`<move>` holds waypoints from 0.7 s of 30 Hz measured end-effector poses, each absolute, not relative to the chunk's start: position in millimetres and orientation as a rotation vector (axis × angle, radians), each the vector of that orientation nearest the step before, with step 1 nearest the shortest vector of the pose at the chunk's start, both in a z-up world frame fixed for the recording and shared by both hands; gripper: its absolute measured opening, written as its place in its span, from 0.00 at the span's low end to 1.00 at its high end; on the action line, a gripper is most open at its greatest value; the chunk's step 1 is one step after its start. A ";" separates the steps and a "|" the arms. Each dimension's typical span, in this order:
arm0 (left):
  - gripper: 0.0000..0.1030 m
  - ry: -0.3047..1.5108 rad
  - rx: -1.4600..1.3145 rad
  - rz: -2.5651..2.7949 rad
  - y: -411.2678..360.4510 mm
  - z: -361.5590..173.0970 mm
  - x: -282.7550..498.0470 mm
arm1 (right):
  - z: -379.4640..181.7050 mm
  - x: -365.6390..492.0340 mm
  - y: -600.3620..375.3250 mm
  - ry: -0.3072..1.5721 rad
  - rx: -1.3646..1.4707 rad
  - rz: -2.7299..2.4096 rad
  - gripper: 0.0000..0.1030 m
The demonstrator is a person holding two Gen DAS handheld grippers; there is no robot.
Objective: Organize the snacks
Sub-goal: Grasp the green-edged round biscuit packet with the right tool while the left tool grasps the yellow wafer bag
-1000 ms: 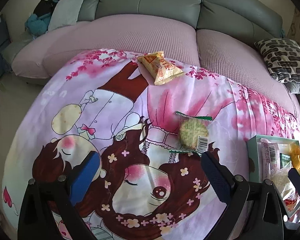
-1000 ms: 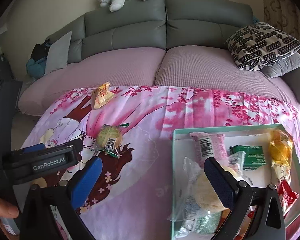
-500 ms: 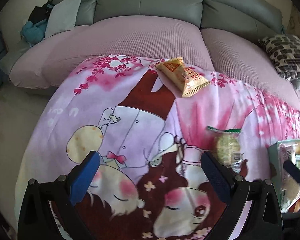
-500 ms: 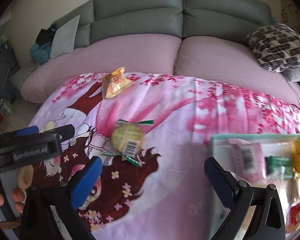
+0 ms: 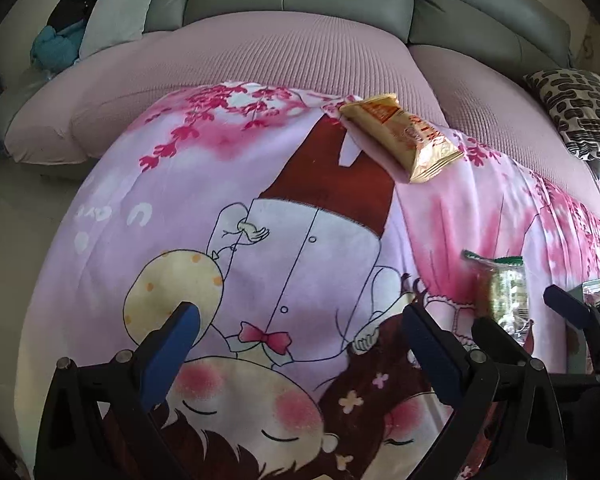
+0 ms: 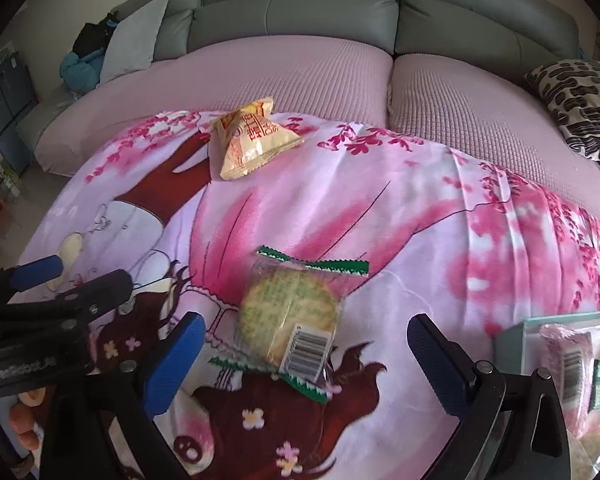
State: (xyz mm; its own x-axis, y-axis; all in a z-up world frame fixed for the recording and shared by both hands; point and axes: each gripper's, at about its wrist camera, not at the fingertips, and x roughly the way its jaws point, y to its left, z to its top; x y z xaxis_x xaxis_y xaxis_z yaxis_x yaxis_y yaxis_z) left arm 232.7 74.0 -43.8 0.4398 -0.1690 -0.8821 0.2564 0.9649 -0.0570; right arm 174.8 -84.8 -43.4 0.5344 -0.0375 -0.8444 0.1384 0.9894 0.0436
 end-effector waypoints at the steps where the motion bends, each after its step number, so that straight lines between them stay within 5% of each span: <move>1: 0.98 1.083 0.089 -0.267 74.8 -44.8 232.9 | -45.7 177.4 -84.1 1.006 0.105 -0.105 0.99; 8: 0.98 1.071 0.099 -0.278 75.3 -46.9 233.8 | -53.1 183.3 -92.4 1.007 0.132 -0.128 0.85; 15: 0.98 1.071 0.109 -0.289 70.4 -48.1 233.3 | -47.8 180.4 -97.2 0.994 0.164 -0.102 0.55; 21: 0.98 1.076 0.118 -0.283 65.7 -47.9 231.8 | -47.2 178.5 -101.1 0.995 0.186 -0.089 0.52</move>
